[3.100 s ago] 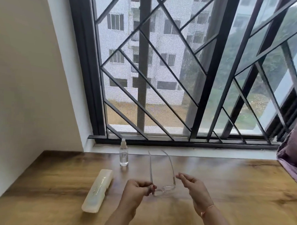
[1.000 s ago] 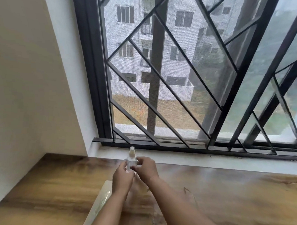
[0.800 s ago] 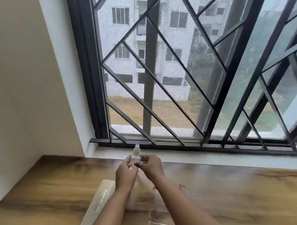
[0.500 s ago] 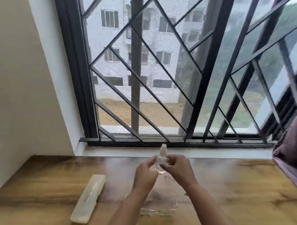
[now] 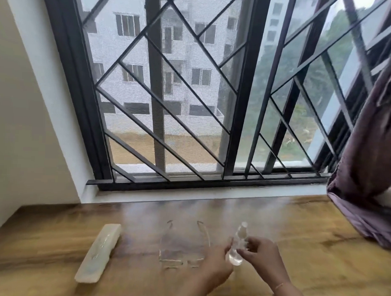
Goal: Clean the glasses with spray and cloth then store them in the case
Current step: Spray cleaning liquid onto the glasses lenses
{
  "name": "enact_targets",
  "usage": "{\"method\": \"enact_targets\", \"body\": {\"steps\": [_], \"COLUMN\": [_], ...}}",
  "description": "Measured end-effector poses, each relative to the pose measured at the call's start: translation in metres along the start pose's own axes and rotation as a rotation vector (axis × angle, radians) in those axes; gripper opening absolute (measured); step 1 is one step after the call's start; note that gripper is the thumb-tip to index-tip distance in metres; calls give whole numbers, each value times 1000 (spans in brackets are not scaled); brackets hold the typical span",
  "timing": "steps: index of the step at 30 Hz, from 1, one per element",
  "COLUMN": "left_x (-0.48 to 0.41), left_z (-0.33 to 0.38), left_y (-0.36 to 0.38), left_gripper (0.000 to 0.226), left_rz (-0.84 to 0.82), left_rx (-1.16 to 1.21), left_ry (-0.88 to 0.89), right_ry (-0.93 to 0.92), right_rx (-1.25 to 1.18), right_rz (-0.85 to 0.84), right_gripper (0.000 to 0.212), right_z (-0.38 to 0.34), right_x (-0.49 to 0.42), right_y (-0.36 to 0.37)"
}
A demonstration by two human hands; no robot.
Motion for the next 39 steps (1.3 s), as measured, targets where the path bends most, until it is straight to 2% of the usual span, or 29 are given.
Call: {"method": "enact_targets", "body": {"steps": [4,9,11,13,14,16,18,20,23,26,28,30,32,35,36,39], "left_x": [-1,-1,-1,1,3,10,20,34,53,61,67,71,73,76,76,74], "left_z": [-13,-28,-27,-25,-24,-21,-16,-14,-22,-44,-57,-69,-79,-86,-86,-83], "left_y": [9,14,14,11,6,-12,-42,-82,-128,-145,-149,-150,-151,-149,-148,-146], "left_gripper": [47,63,63,64,66,63,56,48,40,41,46,50,47,21,25,29], "left_rz": [-18,-27,-10,25,51,133,260,424,597,592,564,531,511,499,502,527], "left_rx": [89,58,8,-6,-6,24,82,46,-189,-496,-623,-649,-635,-550,-541,-537], "left_ry": [-42,-113,-91,-66,-58,-26,33,101,195,215,244,261,283,299,309,375], "right_ry": [-2,10,36,54,63,-22,-222,-412,-596,-617,-586,-535,-515,-533,-535,-543], "right_rx": [-4,-27,-42,-25,-13,59,109,94,165,351,438,476,474,457,440,437], "right_rz": [1,28,41,60,103,339,582,664,572,457,406,339,288,251,242,230], "right_gripper": [16,16,13,21,33,47,38,29,28,48,42,32,32,45,48,36], "right_z": [9,17,19,17,17,9,-13,-31,-41,-41,-38,-33,-32,-33,-34,-40], "right_x": [1,1,3,6,8,15,33,49,57,51,45,39,35,31,30,30], "right_y": [6,10,10,8,4,-15,-27,-19,21,55,68,76,80,84,85,82]}}
Point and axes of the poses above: each hand's wrist, its own x-axis away from the middle knuckle, its own y-axis out of the palm, z = x × y, the point moved 8 cm from there along -x, towards the middle knuckle, and after that the axes turned 3 degrees about y, right-handed, at the moved point
